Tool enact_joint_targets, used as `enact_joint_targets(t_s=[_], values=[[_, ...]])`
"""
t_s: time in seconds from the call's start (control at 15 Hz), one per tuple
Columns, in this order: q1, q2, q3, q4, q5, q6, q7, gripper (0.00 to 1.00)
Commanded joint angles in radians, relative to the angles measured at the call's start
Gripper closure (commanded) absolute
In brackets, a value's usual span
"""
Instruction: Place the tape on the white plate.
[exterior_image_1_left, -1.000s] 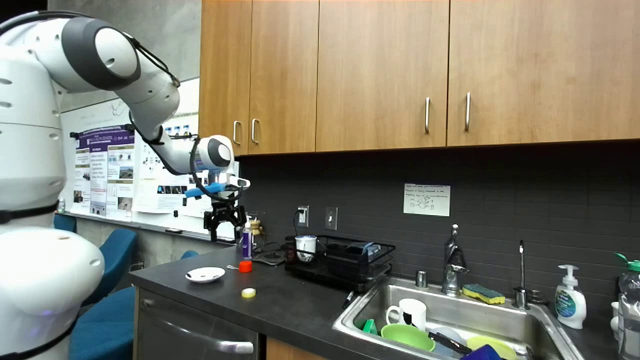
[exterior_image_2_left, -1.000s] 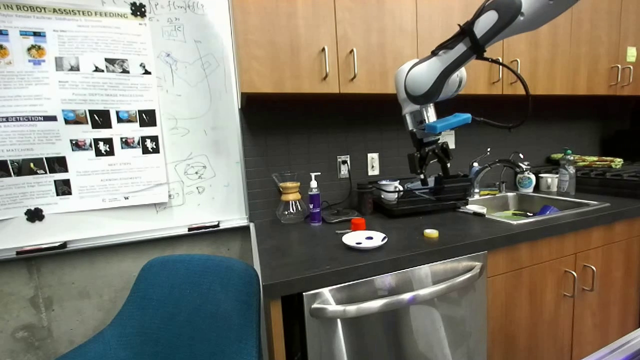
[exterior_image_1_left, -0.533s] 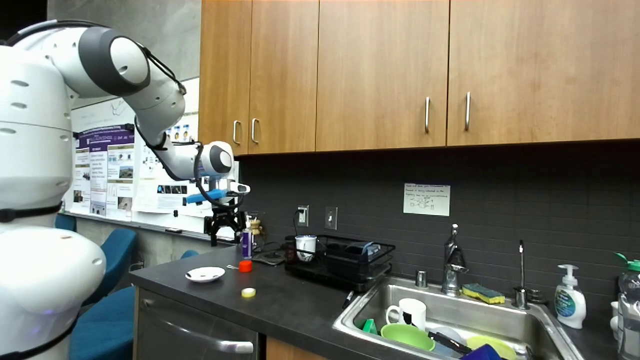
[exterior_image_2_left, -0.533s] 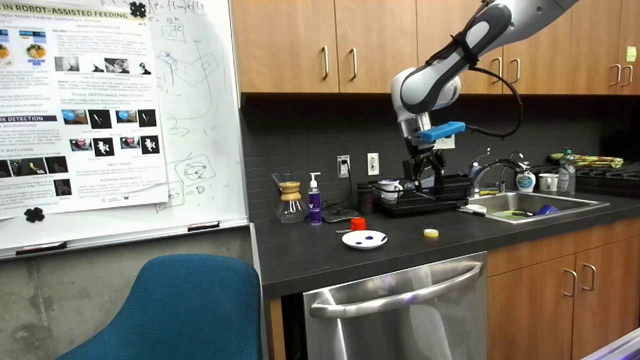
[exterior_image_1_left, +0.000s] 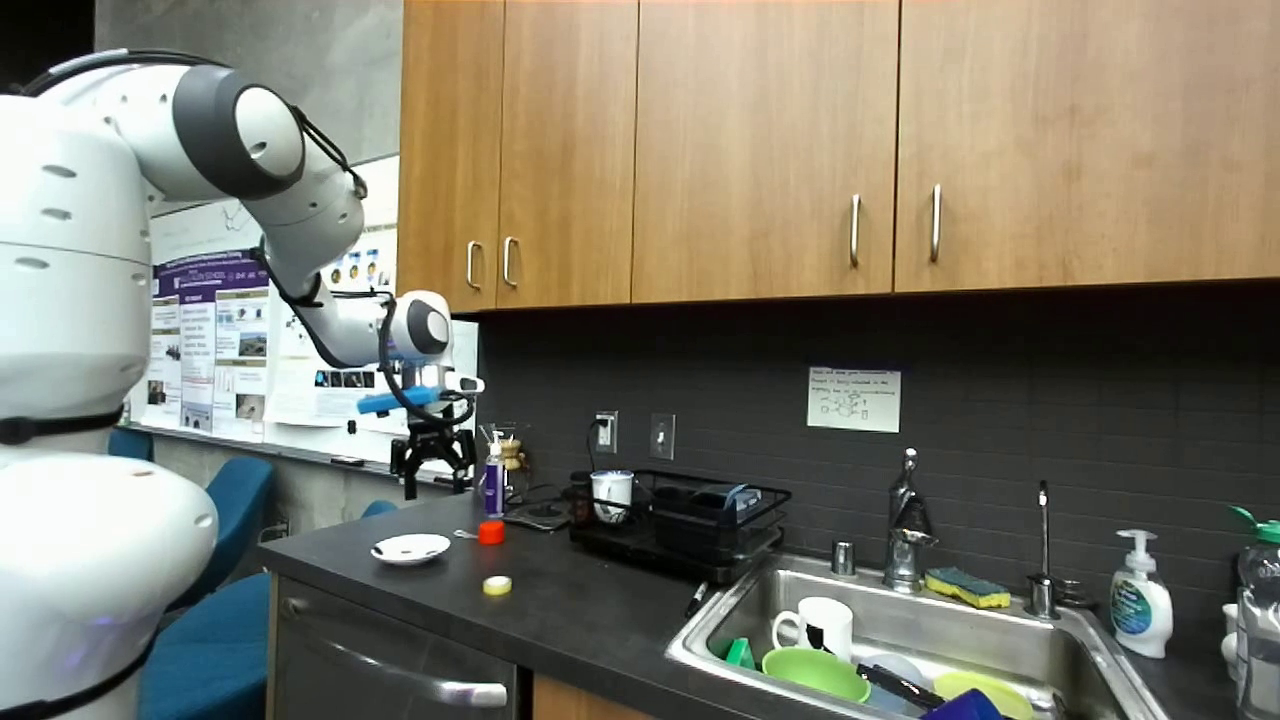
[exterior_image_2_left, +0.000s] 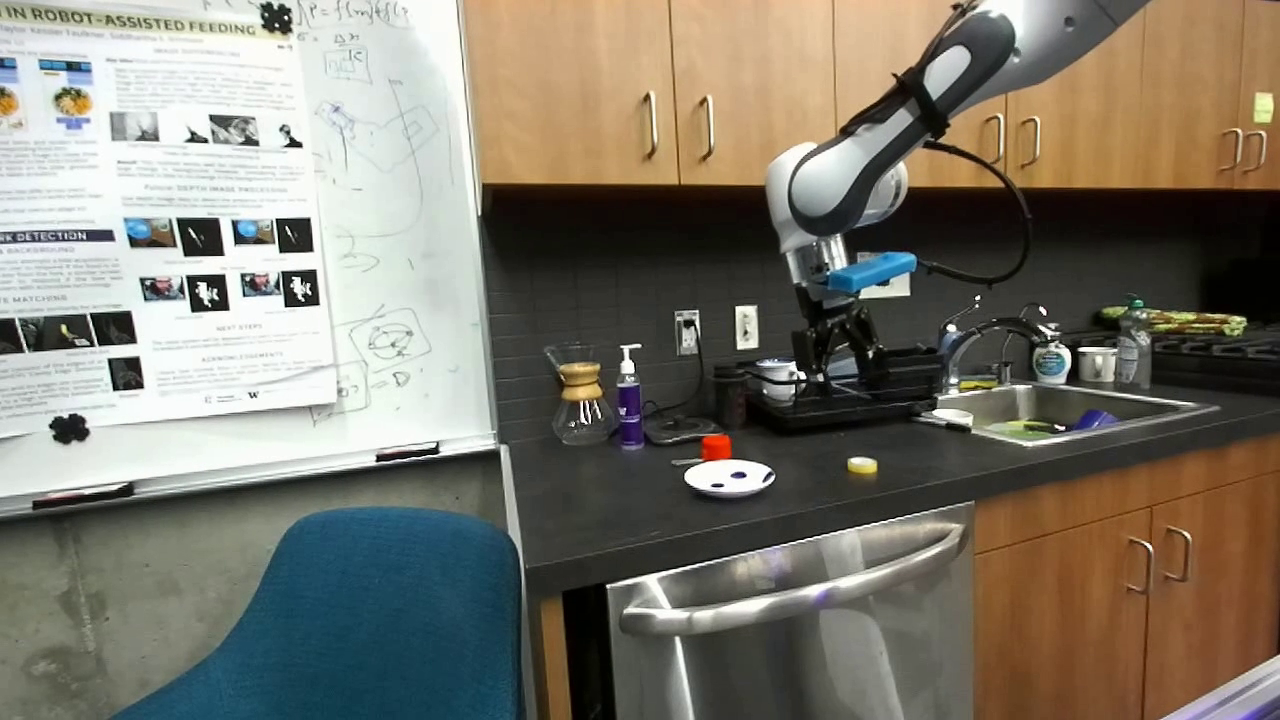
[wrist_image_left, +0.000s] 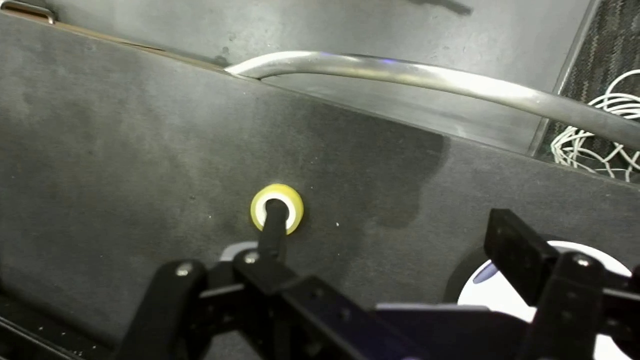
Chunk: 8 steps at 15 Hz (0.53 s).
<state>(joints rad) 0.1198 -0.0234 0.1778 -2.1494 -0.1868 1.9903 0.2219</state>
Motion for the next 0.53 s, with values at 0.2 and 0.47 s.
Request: enact_joint_targets(t_s=[0.2,0.47], values=[[-0.009,0.007,-0.037,-0.015,0.164,0.020,-0.004,0.00],[-0.015,0.009,-0.057,-0.015,0.252,0.016,-0.003,0.00]])
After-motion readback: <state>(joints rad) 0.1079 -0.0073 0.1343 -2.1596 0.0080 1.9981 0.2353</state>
